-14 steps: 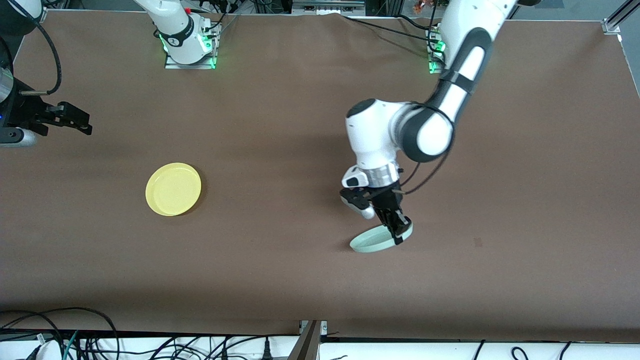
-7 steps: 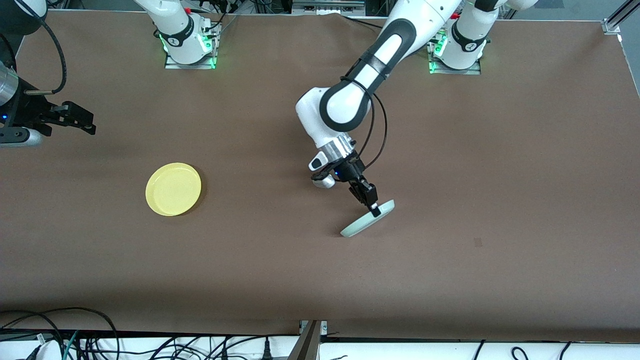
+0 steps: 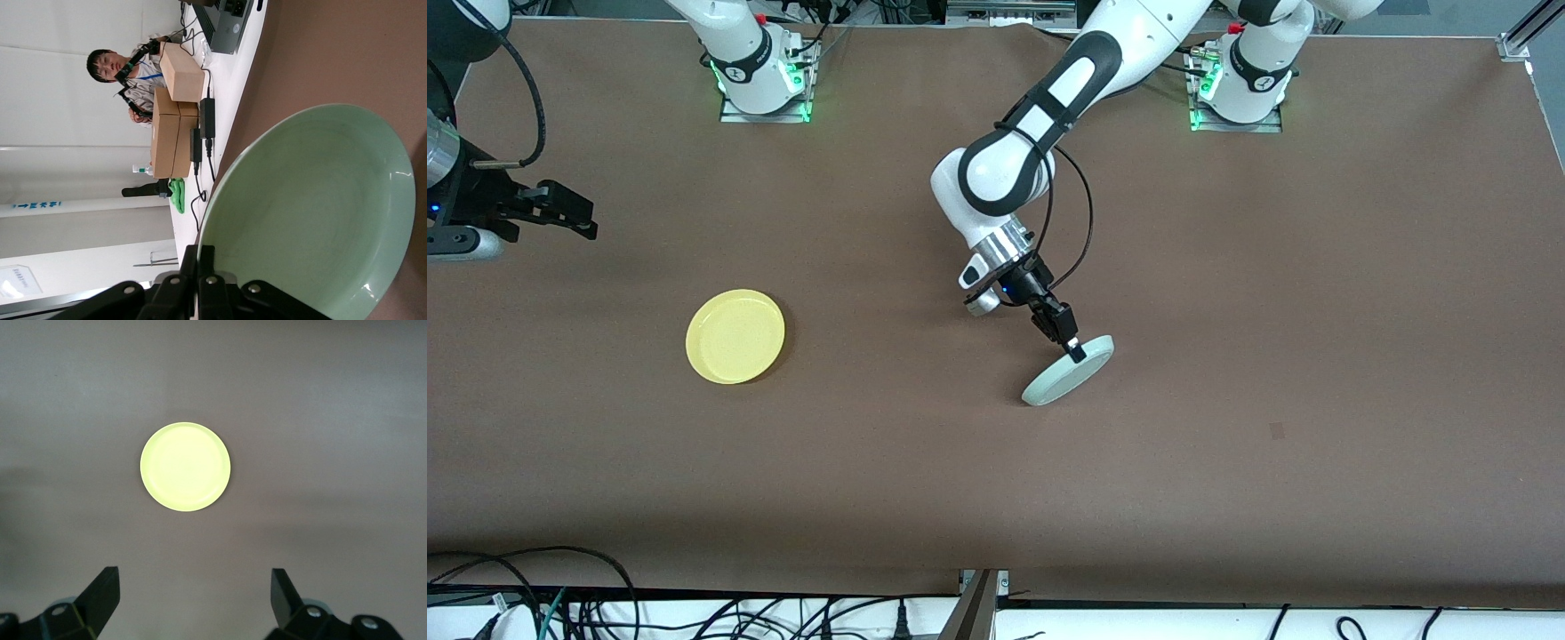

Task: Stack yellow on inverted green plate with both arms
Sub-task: 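Lower the flipped green plate upside down onto the table, left gripper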

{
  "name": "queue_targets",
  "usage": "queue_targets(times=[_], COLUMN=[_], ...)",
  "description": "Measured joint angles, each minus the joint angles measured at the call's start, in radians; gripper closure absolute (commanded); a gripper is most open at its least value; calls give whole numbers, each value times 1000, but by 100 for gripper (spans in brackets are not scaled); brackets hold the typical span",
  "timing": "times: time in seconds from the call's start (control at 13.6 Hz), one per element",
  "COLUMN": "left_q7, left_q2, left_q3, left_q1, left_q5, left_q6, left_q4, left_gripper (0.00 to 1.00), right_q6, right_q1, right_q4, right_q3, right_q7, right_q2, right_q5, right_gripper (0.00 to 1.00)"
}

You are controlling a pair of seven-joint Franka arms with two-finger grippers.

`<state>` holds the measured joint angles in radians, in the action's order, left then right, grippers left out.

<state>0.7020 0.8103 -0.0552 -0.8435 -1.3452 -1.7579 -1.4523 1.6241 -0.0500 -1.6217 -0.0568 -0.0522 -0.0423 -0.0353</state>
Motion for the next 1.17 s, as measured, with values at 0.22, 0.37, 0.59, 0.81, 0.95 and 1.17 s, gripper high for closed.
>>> queue_targets(times=[0.22,0.37,0.59,0.81,0.95,1.17], left_q7=[55,99,120,154,189,242], left_q2=[13,22,27,37,65,127], left_q3=[-1,-3,-28,-68,-97,-126], left_q1=[-31,-54,-70,-73,-72,-71], left_q5=[-2,-3,-3,0,42,123], left_q6=[48,76,103,110,72,41], left_q4=[2,4,4,12,36,113], left_gripper=[100,100,94,80,68,14], right_q6=[0,0,0,0,0,0], right_q1=[0,0,0,0,0,0], right_q4=[0,0,0,0,0,0], right_q3=[0,0,0,0,0,0], right_q7=[0,0,0,0,0,0], right_q2=[0,0,0,0,0,0], right_q5=[0,0,0,0,0,0], right_gripper=[0,0,0,0,0,0])
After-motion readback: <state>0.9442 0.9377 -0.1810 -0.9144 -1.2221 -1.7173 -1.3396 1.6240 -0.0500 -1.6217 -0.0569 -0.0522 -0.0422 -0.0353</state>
